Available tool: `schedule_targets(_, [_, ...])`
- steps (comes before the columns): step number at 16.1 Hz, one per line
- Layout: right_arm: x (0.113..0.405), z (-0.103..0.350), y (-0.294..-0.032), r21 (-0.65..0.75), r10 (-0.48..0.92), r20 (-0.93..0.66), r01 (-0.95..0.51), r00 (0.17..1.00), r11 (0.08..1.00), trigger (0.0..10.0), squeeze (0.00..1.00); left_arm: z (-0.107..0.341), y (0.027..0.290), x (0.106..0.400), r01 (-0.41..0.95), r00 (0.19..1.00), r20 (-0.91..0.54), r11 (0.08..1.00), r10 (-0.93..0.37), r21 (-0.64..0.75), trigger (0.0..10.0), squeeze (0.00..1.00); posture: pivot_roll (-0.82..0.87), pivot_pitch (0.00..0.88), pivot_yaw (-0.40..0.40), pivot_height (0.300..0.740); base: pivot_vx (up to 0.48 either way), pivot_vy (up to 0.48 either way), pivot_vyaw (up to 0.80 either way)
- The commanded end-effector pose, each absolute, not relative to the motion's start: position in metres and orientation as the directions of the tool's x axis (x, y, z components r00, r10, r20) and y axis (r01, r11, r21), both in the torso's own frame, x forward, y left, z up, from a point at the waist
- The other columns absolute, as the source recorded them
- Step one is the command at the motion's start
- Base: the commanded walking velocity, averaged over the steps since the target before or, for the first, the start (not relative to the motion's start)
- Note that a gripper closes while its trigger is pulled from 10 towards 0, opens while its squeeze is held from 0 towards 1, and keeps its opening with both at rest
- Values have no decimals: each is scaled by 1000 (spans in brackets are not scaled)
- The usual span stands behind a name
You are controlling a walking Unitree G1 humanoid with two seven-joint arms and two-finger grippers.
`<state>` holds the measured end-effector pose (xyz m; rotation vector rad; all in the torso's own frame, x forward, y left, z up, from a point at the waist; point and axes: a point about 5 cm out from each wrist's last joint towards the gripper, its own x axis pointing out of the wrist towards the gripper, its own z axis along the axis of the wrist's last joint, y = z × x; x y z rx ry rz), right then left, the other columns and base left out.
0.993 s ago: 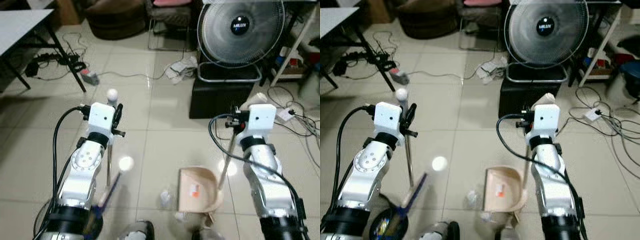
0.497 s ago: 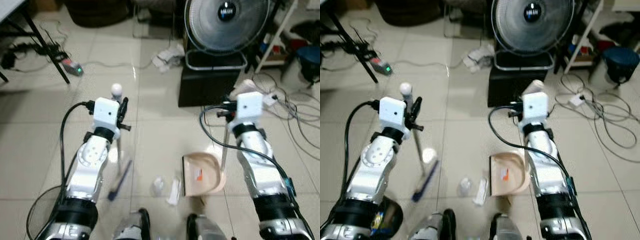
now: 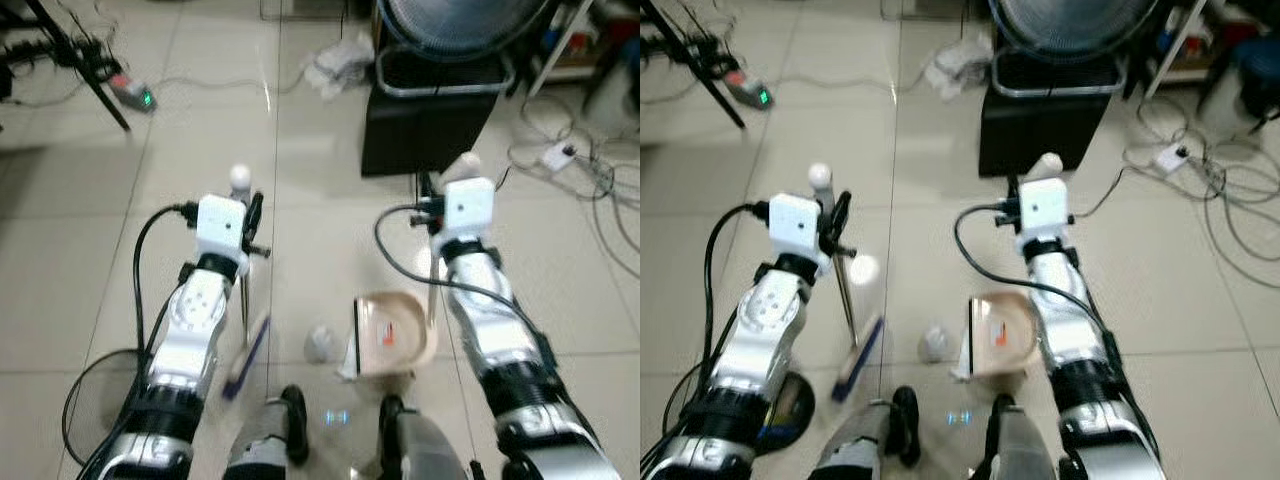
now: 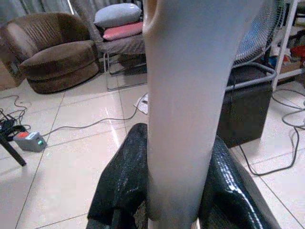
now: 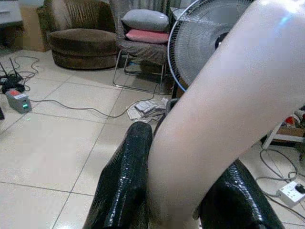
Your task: Sweep floor
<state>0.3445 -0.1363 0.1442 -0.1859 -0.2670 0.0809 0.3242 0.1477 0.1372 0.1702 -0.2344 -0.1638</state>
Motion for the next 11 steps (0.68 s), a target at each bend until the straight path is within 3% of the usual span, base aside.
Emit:
schedule_targets(1, [343, 141, -131, -205, 104, 271, -48, 957, 978, 10000, 0, 129, 147, 321, 137, 963, 207, 974, -173, 178, 10000, 0, 63, 383, 69, 740, 0, 0, 0])
schedule_targets(3, [341, 133, -122, -231, 95, 261, -33, 961, 972, 10000, 0, 125, 141, 320, 142, 964, 201, 976, -175, 167, 10000, 0, 67, 389, 71, 740, 0, 0, 0])
schedule_targets(7, [338, 129, -91, -141, 107, 283, -69, 953, 988, 10000, 0, 115, 128, 320, 112, 979, 171, 993, -115, 28, 10000, 0, 61, 396, 85, 740, 0, 0, 0])
schedule_targets(11, [333, 123, -81, -18, 81, 272, -79, 959, 997, 10000, 0, 126, 124, 333, -52, 986, 133, 933, 105, -356, 10000, 0, 55, 386, 89, 740, 0, 0, 0])
